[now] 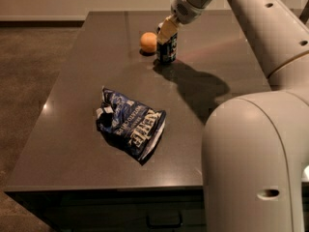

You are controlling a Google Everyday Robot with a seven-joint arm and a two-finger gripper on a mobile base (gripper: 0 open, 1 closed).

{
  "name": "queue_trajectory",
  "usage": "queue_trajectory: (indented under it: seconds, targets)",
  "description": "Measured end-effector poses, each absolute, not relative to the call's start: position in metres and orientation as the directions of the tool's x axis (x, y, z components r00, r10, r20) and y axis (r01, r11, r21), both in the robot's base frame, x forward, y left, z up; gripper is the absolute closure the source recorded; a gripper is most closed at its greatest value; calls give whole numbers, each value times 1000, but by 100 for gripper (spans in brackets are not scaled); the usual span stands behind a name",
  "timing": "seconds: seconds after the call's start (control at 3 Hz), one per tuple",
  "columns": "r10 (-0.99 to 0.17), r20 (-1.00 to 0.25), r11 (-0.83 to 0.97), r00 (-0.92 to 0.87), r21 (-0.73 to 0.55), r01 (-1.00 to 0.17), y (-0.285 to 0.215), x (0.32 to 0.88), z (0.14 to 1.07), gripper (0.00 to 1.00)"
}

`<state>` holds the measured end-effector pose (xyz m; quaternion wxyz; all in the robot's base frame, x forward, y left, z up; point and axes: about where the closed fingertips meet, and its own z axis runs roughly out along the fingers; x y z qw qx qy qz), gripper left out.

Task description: Move pepsi can near orange

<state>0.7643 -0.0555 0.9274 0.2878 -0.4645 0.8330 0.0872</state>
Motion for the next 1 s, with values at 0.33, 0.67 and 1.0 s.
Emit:
queue_trajectory:
  seconds: [0.33,0.67,1.0]
  targets:
    - [-722,-562,553,-404,-117,-825,-57,765,924,13]
    - [-723,-560,551,-405,-113,-827,-55,765,921,0]
    - [-723,-560,551,-405,-113,-827,-55,765,921,0]
